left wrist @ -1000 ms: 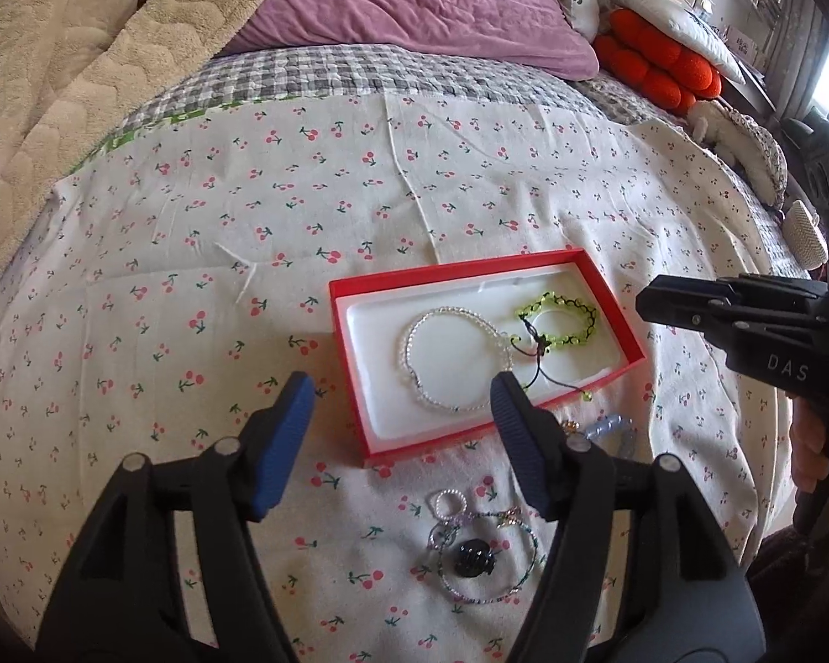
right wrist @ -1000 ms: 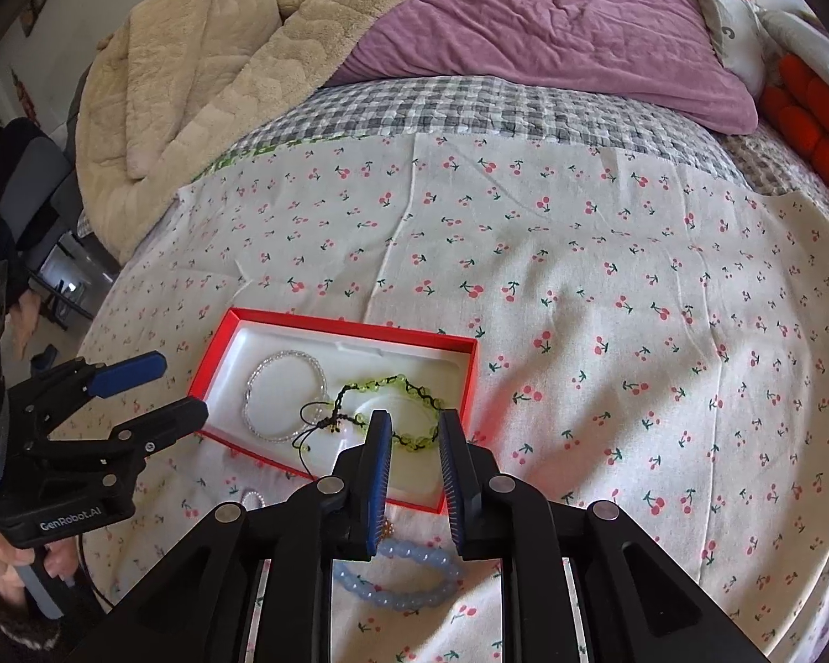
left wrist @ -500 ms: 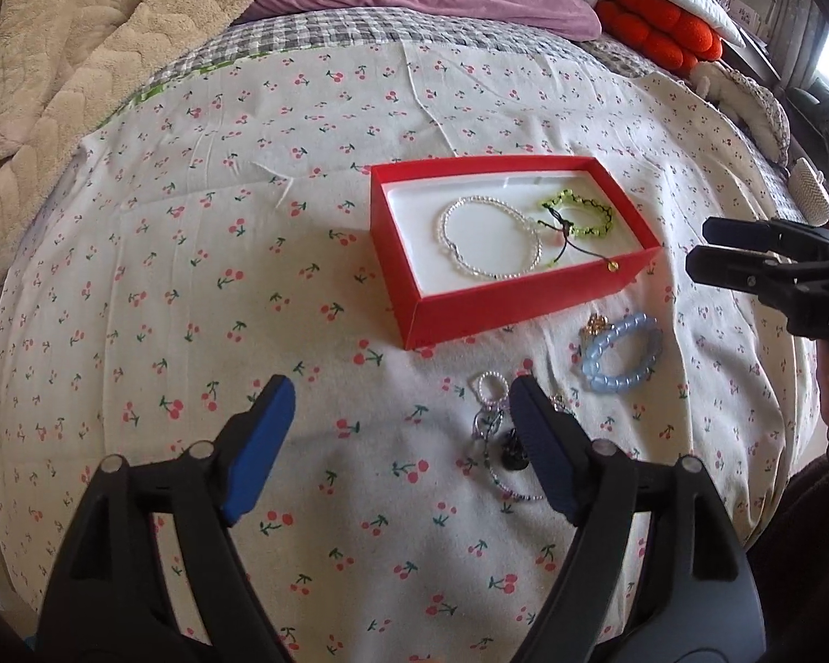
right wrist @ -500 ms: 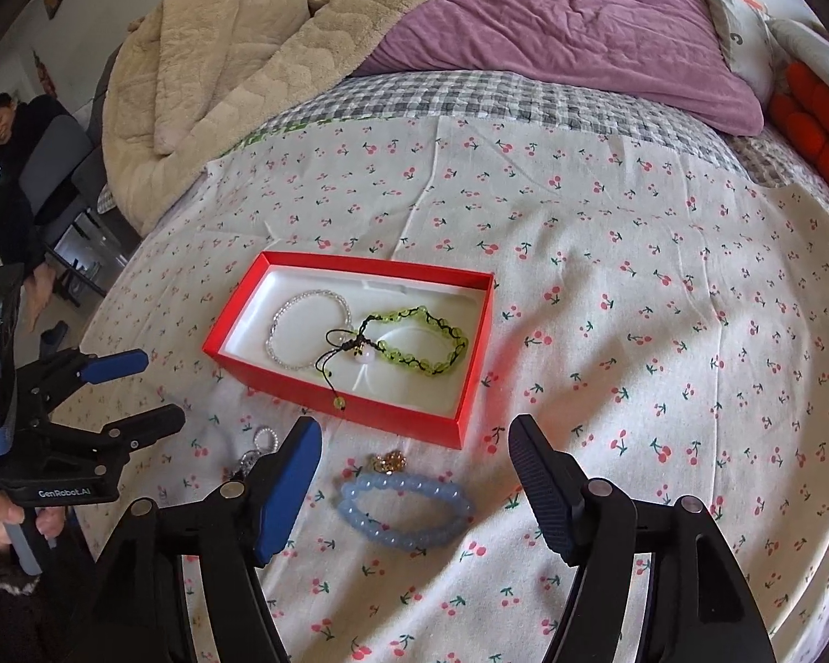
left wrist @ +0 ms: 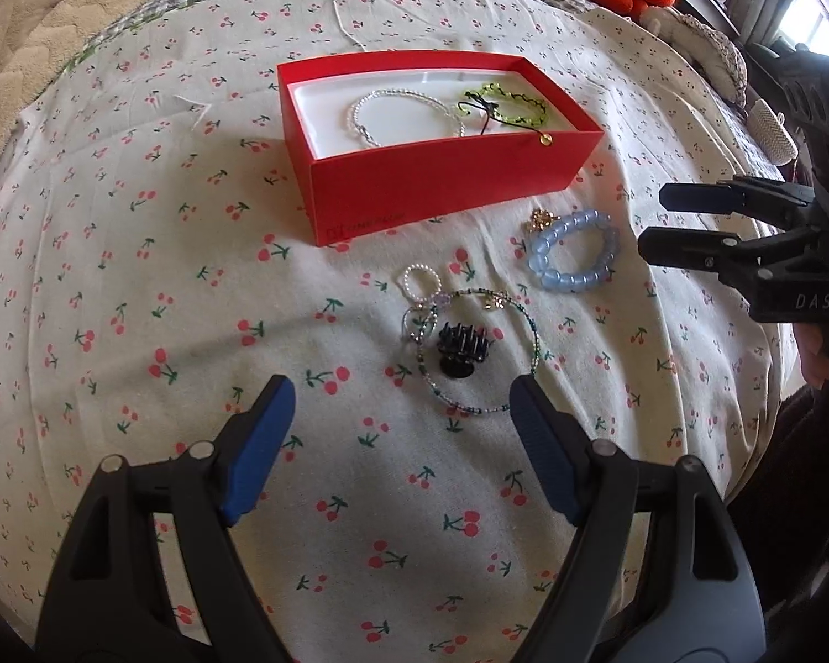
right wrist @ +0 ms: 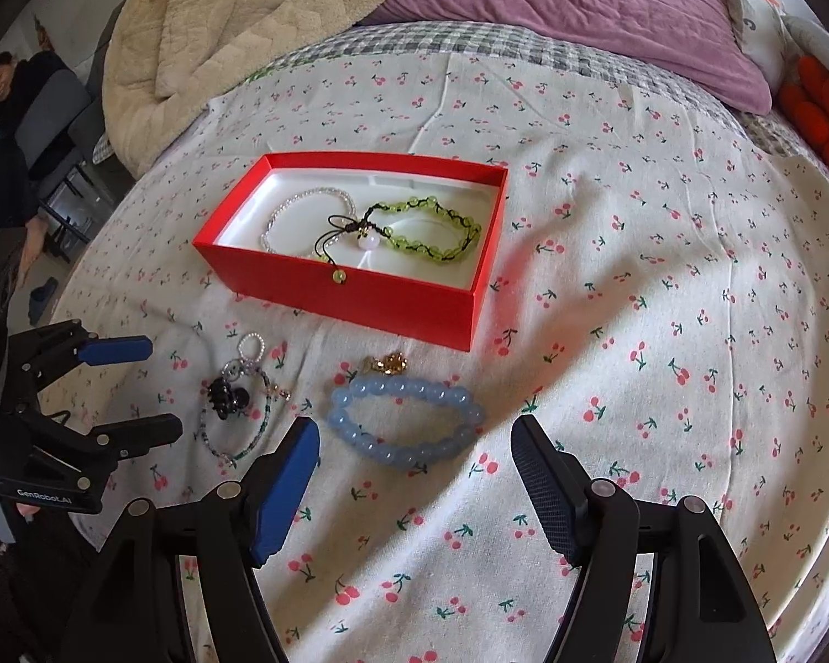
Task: Organize jewelry
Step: 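Withdraw both tools from the box toward the remaining jewelry, then grasp the black hair clip with the left tool while the right tool grasps the light blue bead bracelet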
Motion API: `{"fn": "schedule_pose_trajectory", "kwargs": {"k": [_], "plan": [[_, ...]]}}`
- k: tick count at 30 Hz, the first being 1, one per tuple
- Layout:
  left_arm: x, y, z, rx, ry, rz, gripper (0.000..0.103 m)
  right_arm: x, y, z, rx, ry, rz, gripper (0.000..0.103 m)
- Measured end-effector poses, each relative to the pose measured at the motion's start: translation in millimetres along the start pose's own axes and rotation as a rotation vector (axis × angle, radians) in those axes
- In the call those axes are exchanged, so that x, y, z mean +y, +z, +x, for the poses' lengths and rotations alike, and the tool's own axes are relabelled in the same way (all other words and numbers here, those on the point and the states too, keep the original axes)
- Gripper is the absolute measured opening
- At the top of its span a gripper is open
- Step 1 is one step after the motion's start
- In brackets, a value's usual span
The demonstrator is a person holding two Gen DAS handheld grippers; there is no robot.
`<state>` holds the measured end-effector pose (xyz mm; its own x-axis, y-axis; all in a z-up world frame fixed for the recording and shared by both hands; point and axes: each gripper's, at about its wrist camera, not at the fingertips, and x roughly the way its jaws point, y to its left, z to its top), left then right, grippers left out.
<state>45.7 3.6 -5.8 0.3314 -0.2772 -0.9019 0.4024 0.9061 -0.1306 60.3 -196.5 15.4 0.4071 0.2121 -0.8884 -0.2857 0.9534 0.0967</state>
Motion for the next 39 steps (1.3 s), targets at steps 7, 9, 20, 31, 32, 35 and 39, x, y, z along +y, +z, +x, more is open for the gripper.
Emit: {"fn": "schedule_pose_trajectory", "kwargs": {"k": [7,9,20,31,32,35,39], "plan": [[-13,-1,5,-0.007,-0.010,0.067,0.078,-4,-8,12,0.079,-0.025,0.009,0.073],[-16,0,7,-0.005,-0.020,0.087,0.070,-6,-8,12,0.084,-0.028,0.012,0.073],[-23,10,13,-0.016,-0.063,0.145,0.048,-4,-6,12,0.106,-0.037,0.001,0.073],[-22,19,29,0.007,-0.038,0.157,0.032,-3,-4,15,0.109,-0.034,-0.008,0.073],[-22,19,30,0.006,-0.034,0.158,0.027,-3,-3,14,0.107,-0.033,-0.007,0.073],[-23,20,29,0.004,-0.032,0.157,0.026,-4,-2,14,0.100,-0.031,-0.008,0.073],[-22,19,19,-0.020,-0.030,0.142,0.026,-7,1,12,0.070,-0.031,-0.008,0.073]]}}
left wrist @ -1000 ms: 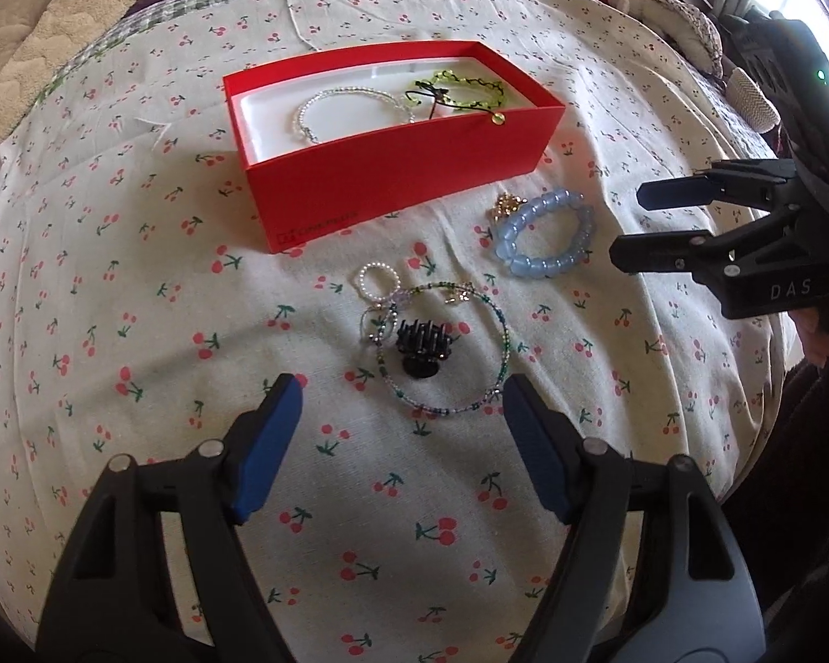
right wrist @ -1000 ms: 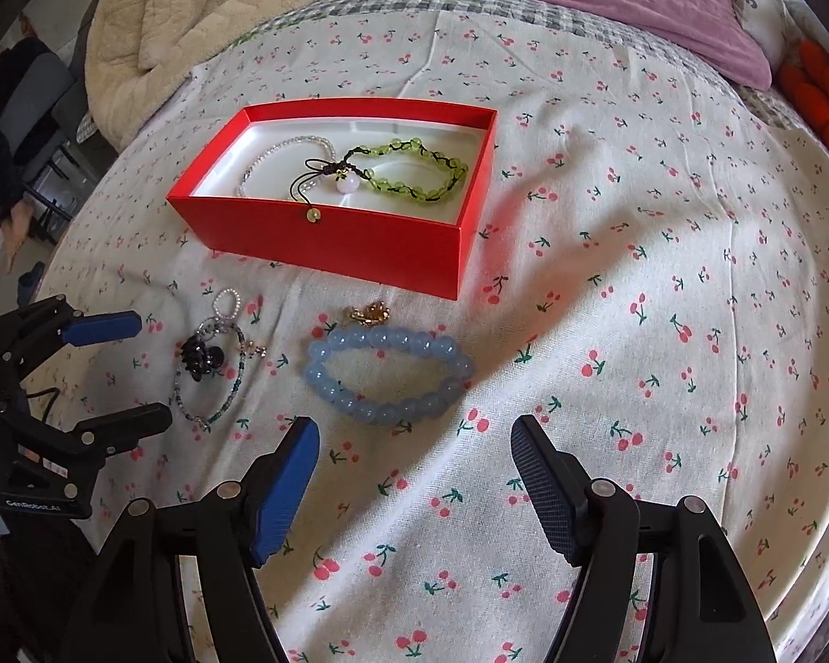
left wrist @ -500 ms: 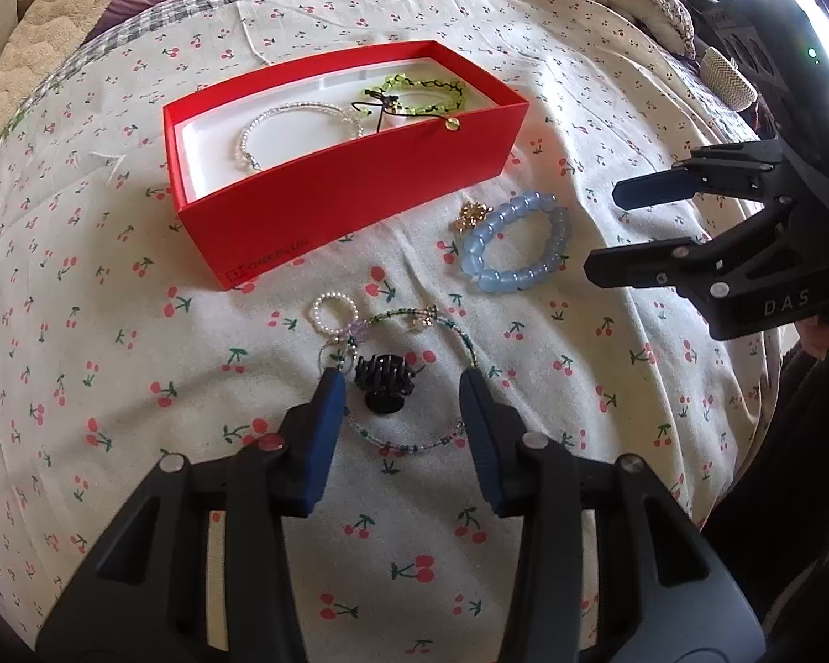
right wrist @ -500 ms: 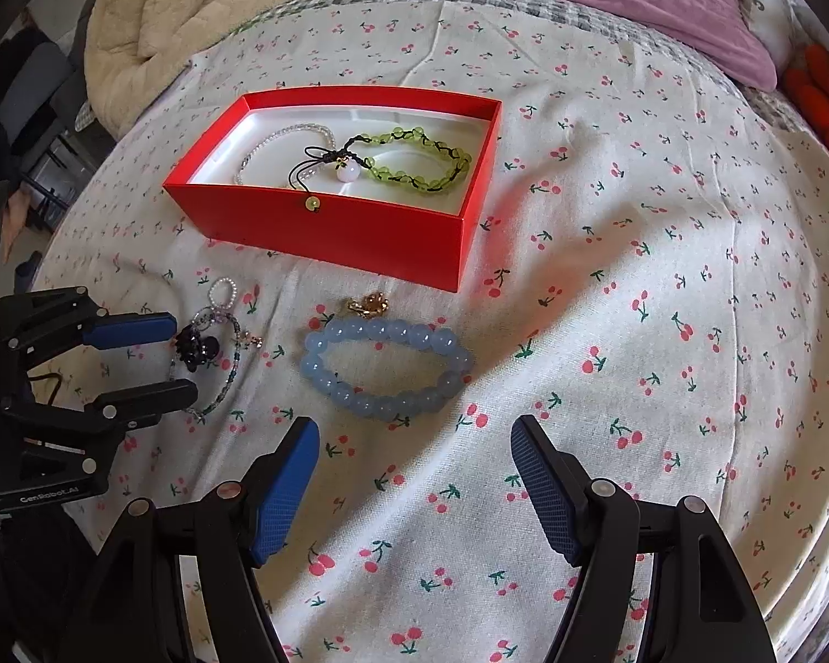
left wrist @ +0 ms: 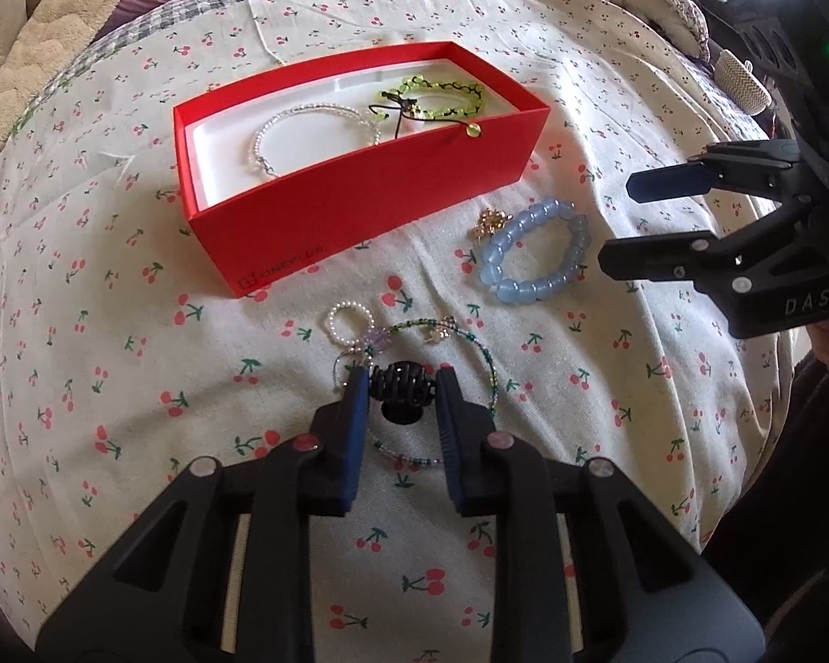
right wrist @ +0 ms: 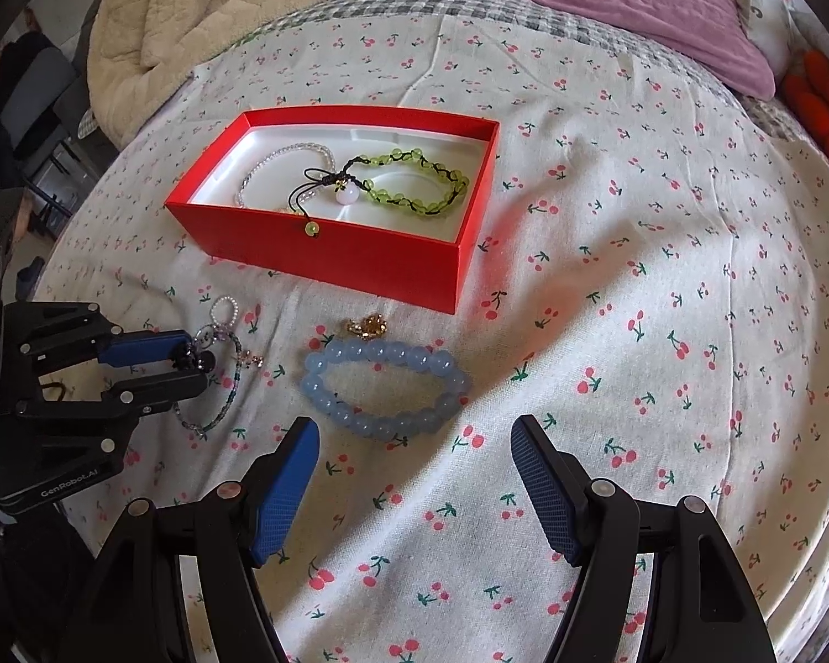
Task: Organize jewelry
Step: 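Grasp the black hair clip with the left tool while the right tool grasps the light blue bead bracelet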
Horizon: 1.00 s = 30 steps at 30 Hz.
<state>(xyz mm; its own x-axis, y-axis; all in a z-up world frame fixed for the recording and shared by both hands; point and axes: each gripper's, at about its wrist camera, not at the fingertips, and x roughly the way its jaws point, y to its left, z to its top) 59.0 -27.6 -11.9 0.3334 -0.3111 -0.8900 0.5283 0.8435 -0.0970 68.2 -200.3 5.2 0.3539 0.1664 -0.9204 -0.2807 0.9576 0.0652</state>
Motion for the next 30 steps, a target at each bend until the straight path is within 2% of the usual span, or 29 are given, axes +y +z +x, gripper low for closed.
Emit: {"fn": "schedule_pose_trajectory", "kwargs": {"k": [5,10,20,27,29,30], "plan": [[8,-1,-14,-0.032,-0.002,-0.044,0.026,-6,8,0,-0.028,0.015,0.010,0.072],[14,-2,-20,-0.046,-0.001,-0.073,0.026,-6,16,8,-0.037,0.018,0.000,0.057],[19,-3,-16,-0.029,0.004,-0.095,0.026,0,17,45,0.036,-0.034,-0.075,0.041],[23,-3,-15,-0.021,0.011,-0.117,0.026,10,8,49,0.030,-0.074,-0.136,0.033],[24,-2,-14,-0.018,0.012,-0.123,0.026,11,7,49,0.030,-0.076,-0.138,0.028],[24,-2,-14,-0.017,0.014,-0.126,0.026,11,7,49,0.032,-0.079,-0.138,0.021]]}}
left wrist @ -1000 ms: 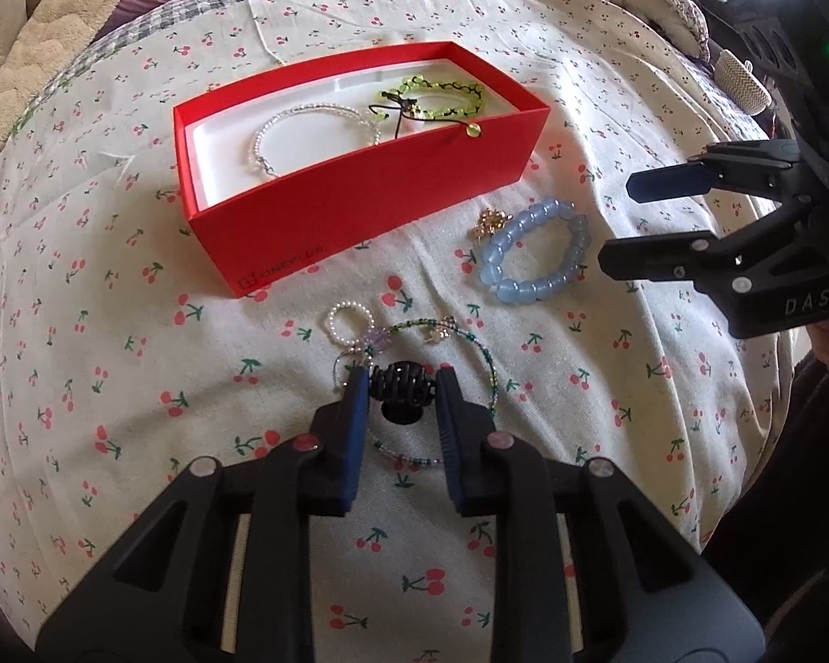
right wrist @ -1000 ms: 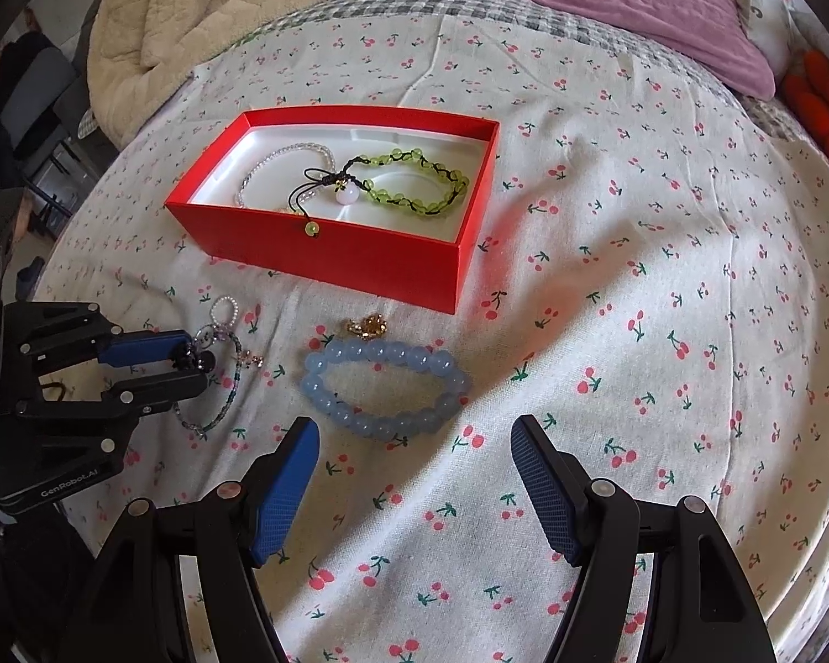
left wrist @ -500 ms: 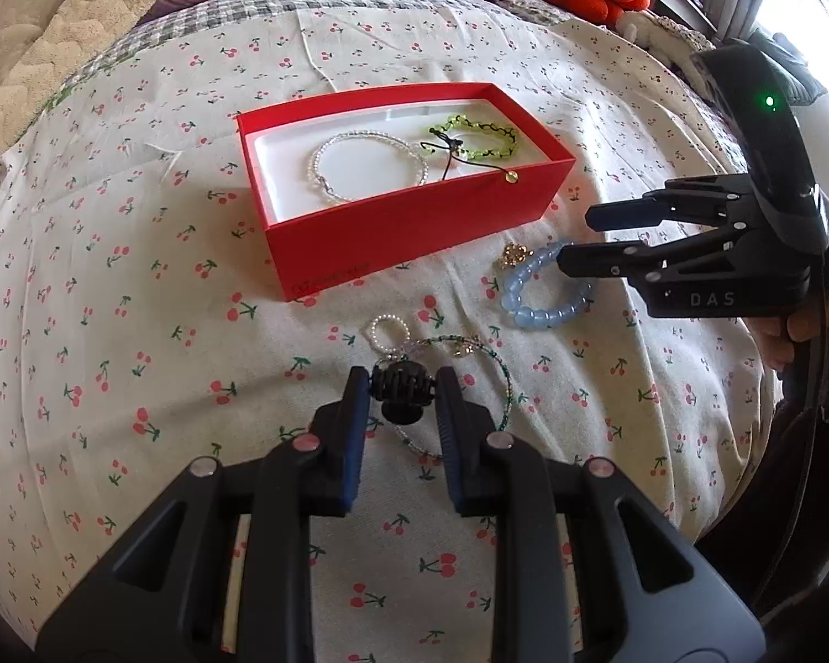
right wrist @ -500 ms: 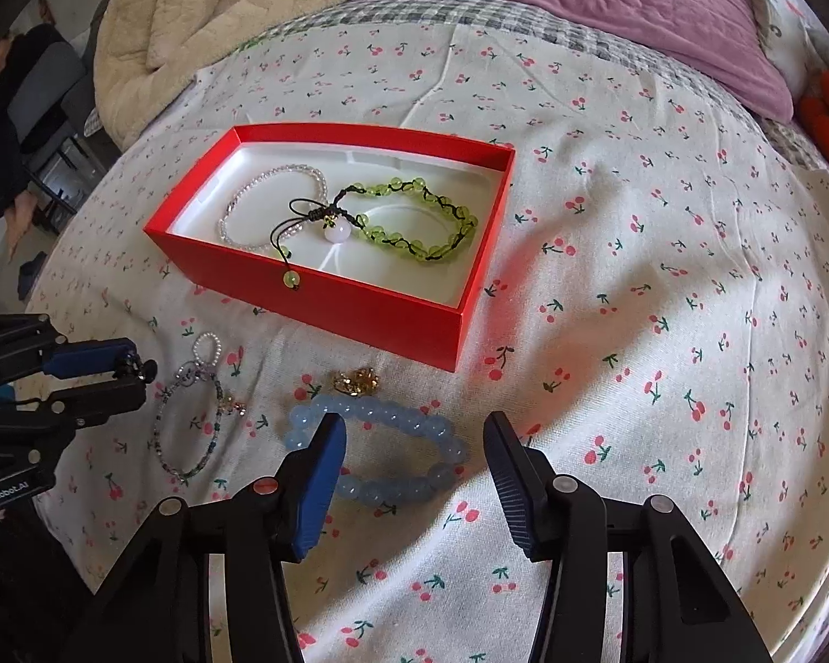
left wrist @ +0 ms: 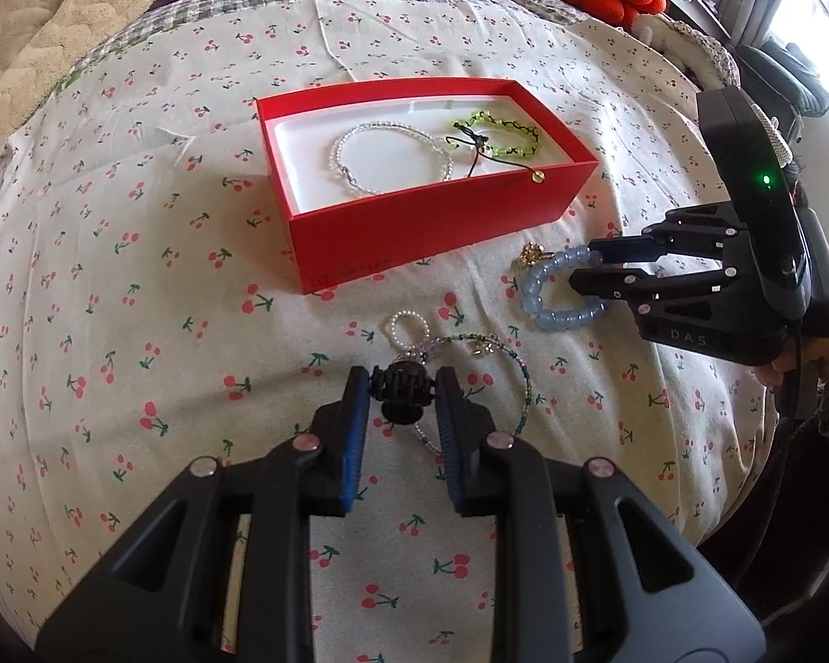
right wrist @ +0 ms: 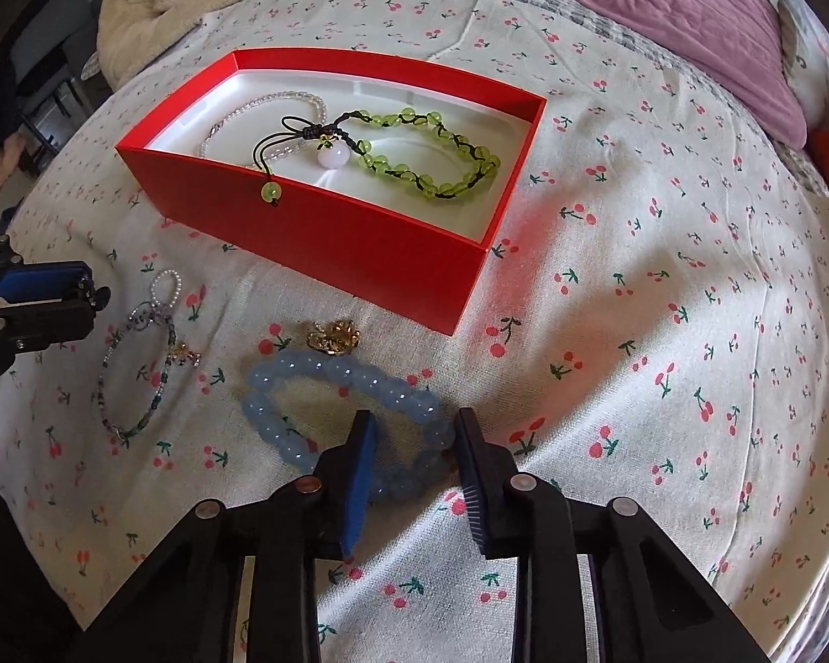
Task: Organize jewelry
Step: 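Grasp the black hair clip with the left tool while the right tool grasps the light blue bead bracelet, then carry the clip and blue bracelet into the red box and open both tools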
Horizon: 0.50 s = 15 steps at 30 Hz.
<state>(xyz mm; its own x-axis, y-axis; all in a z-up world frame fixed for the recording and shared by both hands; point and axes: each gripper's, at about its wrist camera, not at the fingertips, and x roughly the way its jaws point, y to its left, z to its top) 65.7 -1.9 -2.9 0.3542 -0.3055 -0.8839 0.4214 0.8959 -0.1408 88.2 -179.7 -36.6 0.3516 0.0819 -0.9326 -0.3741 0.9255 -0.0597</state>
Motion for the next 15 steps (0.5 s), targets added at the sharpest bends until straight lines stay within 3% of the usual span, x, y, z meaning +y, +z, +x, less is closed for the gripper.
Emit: {"fn": "schedule_pose_trajectory", "kwargs": {"k": [1,3,8,15], "plan": [[0,0,0,0.001,0.002,-0.003,0.026,1,-1,0,0.002,-0.002,0.001,0.014],[0,0,0,0.000,0.004,-0.008,0.026,1,-2,-1,0.006,0.010,0.011,0.012],[0,0,-6,-0.014,0.005,-0.023,0.026,-2,-4,-12,-0.004,0.020,0.039,0.011],[-1,3,-18,-0.043,0.002,-0.036,0.026,3,-3,-52,-0.088,0.066,0.055,0.011]]}}
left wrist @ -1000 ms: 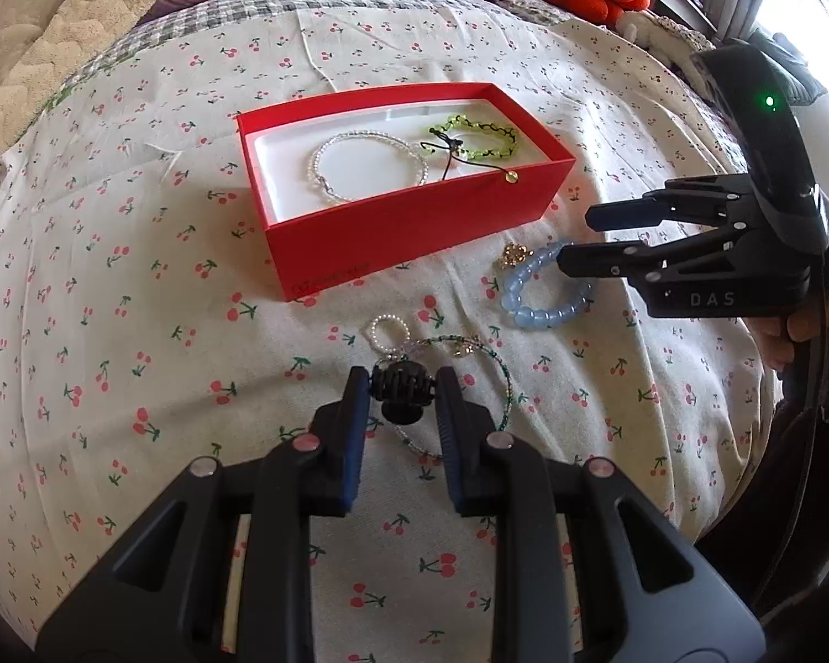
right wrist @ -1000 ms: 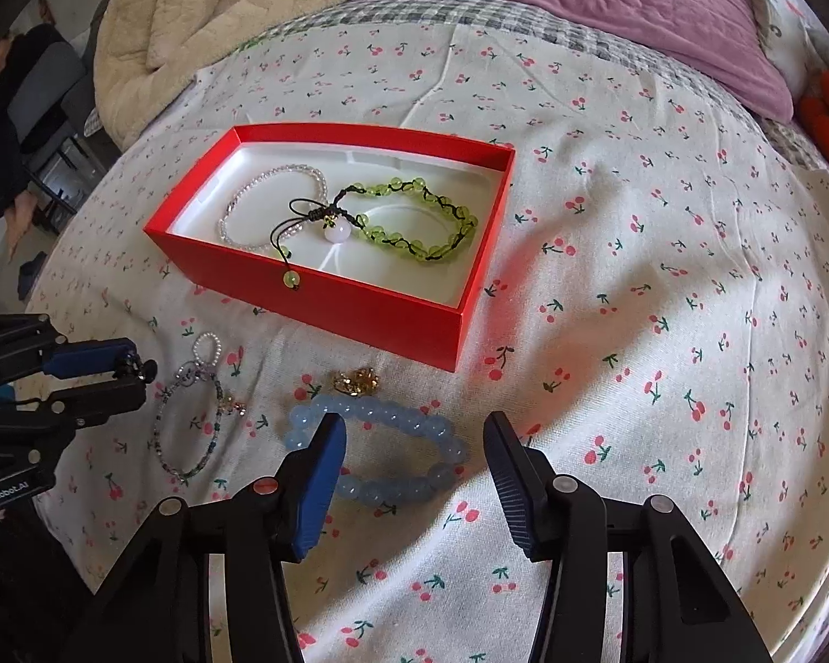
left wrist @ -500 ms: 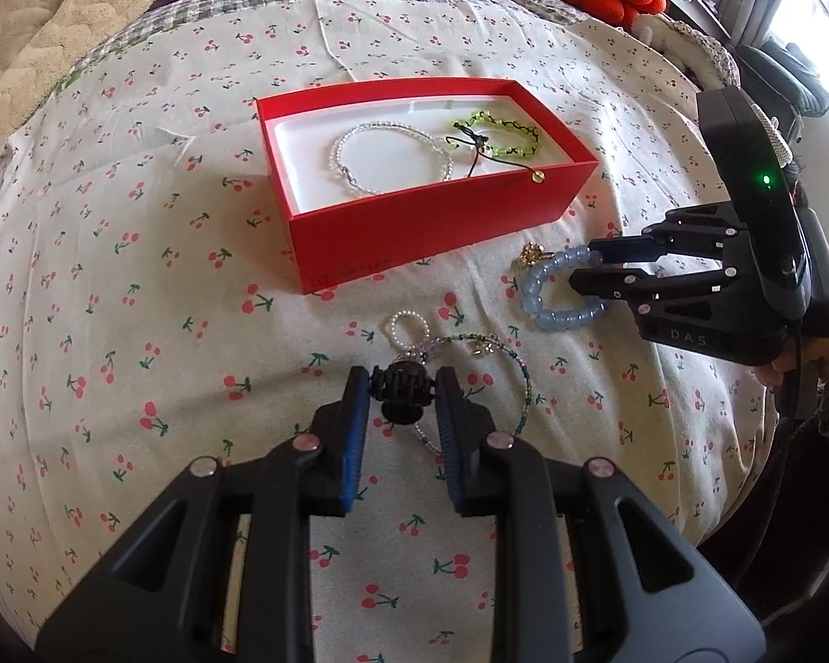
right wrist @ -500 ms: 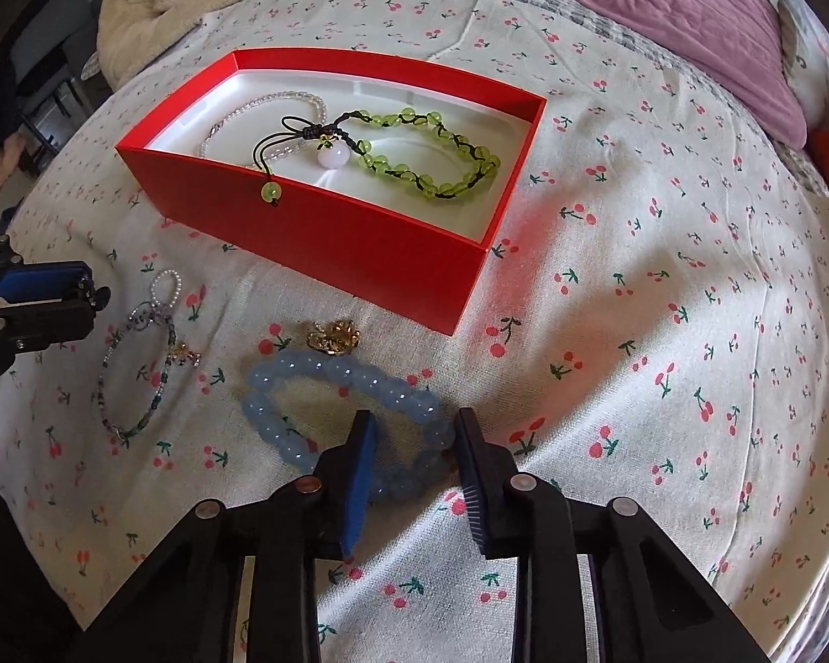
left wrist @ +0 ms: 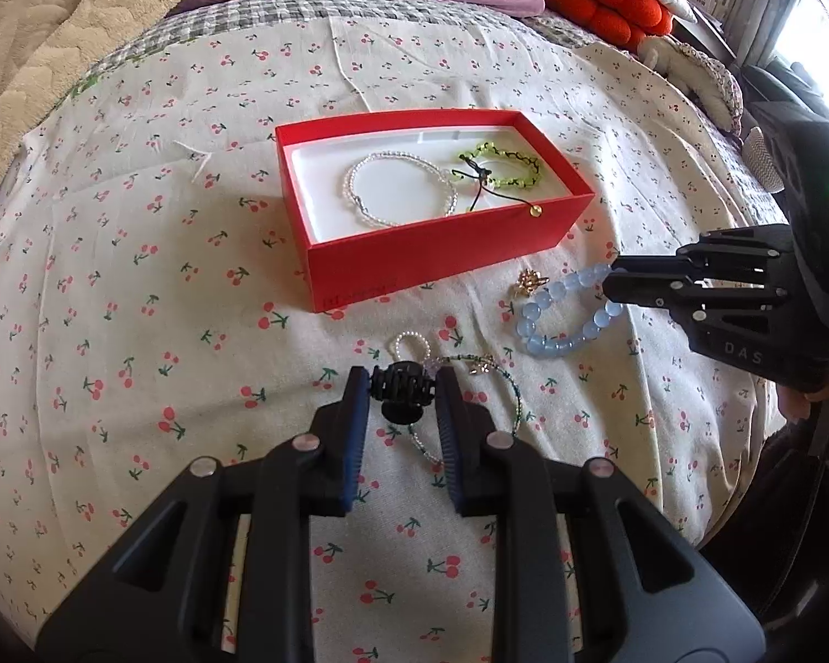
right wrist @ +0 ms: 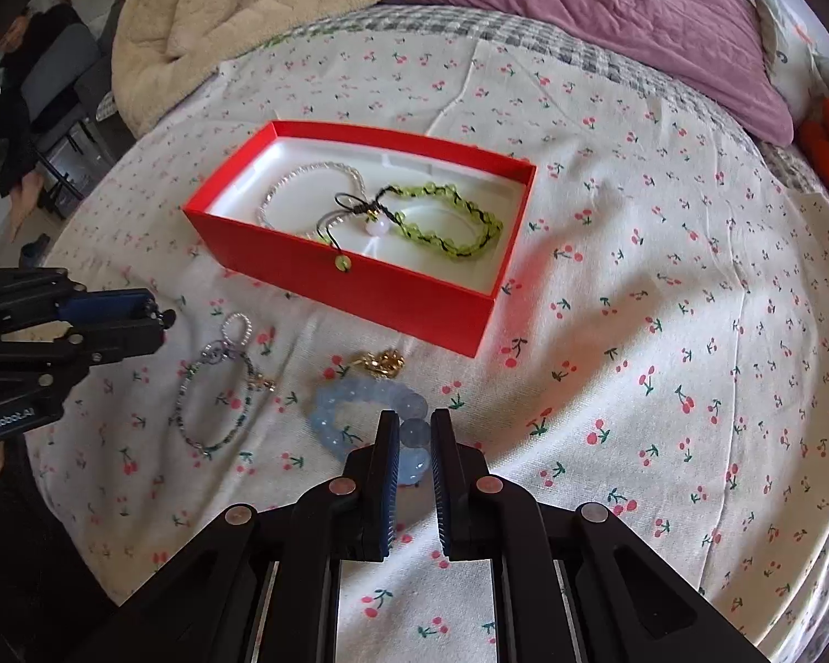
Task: Organize jewelry
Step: 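Carry the clip and blue bracelet into the red box and open both tools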
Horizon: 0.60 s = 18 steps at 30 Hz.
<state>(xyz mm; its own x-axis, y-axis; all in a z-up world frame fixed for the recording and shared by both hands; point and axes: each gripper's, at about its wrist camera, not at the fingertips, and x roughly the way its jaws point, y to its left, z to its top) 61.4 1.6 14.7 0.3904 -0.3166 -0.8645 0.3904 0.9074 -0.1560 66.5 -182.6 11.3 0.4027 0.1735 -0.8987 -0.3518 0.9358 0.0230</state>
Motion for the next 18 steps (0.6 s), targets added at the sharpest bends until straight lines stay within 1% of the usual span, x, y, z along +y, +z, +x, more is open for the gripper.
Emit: {"fn": "schedule_pose_trajectory", "kwargs": {"k": [11,18], "plan": [[-6,21,-24,-0.070,-0.030,-0.016,0.026,10,16,-57,-0.130,0.037,0.030,0.011],[-3,37,-31,-0.099,-0.043,-0.048,0.026,5,35,-79,-0.203,0.070,0.080,0.011]]}}
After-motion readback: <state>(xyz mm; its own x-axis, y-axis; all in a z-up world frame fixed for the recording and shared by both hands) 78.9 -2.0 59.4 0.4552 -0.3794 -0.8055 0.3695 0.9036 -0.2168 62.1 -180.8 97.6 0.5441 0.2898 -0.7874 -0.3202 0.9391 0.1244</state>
